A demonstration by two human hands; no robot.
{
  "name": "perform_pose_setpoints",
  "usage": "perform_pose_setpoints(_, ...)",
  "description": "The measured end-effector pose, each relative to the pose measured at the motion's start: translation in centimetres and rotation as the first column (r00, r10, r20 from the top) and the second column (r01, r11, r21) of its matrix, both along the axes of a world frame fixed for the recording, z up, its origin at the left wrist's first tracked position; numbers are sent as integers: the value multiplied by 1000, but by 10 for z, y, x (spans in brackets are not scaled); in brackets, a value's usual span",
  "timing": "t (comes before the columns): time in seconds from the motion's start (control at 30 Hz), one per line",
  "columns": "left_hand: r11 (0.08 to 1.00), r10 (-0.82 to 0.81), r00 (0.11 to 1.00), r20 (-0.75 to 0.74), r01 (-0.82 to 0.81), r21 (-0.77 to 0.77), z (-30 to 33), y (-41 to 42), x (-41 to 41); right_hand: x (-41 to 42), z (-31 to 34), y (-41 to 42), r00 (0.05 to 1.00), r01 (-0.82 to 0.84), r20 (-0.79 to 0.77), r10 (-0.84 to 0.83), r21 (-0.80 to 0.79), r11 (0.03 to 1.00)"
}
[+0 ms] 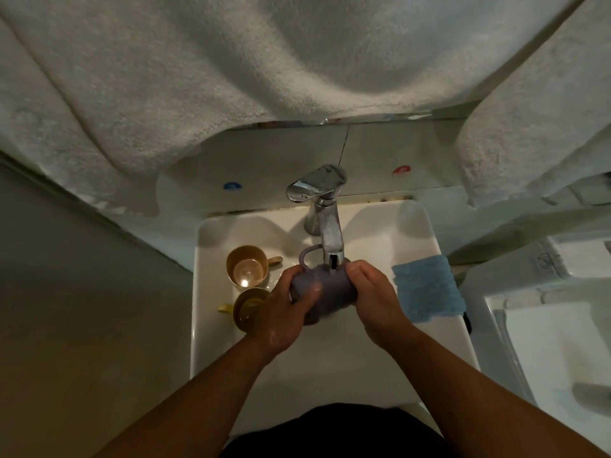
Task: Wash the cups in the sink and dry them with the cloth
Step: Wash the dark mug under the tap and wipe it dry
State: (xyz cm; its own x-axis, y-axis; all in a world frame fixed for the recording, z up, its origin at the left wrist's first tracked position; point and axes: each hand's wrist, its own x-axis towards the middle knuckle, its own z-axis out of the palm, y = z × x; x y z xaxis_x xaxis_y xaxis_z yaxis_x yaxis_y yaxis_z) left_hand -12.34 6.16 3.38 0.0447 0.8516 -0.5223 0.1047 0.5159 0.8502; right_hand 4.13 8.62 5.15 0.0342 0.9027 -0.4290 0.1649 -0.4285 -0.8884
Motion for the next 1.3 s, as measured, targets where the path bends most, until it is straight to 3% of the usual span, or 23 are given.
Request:
perform_pose_setpoints(0.1,985,111,980,162,-87,-150,5,3,7,2,2,-5,1000,10,27,-11,2,1000)
perform_pose_setpoints(0.17,973,107,974,202,-61,-221,1,3,8,6,2,-7,999,31,21,-31,17,999)
perform_pose_setpoints(0.23,947,125,932,341,-11,-320,1,3,9,11,0,-7,999,50,11,-51,37,998)
perform_pose_setpoints(0.33,956,135,910,391,-16,-293,0,3,6,15,-5,-7,999,37,33,-39,54,998)
perform_pose_setpoints(0.5,982,137,968,211,-105,-156,-4,5,-3,5,-9,-8,994,16,-103,-21,-52,999)
perform_pose_setpoints(0.57,999,35,998,57,-34,-15,-4,3,-6,-1,-12,-6,996,-15,-91,10,-61,998)
perform_pose_setpoints(0.67,982,-110,976,-190,136,129,-5,0,-8,-6,-13,0,999,11,-44,-15,-93,996)
perform_pose_setpoints(0.73,982,-135,970,-201,158,101,-7,-2,-8,-5,-13,3,999,30,-41,-35,-111,993)
perform_pose_setpoints(0.87,991,-53,988,145,71,-117,0,-2,-9,-3,-10,2,994,-10,-108,-4,-136,991)
perform_pose_setpoints(0.9,988,-58,986,154,79,-134,0,-2,-10,-3,-12,0,998,-35,-64,28,-111,993)
perform_pose_setpoints(1.03,995,9,1000,-18,-11,-99,-2,-3,-7,-5,-13,-5,963,-177,228,141,148,973)
perform_pose_setpoints(1.17,1000,-31,973,-231,29,-11,-3,-5,0,-6,-5,-11,959,-277,-31,281,103,955)
perform_pose_setpoints(1.3,994,-61,968,-242,82,75,1,-8,7,-8,-14,-12,945,-270,238,223,184,945)
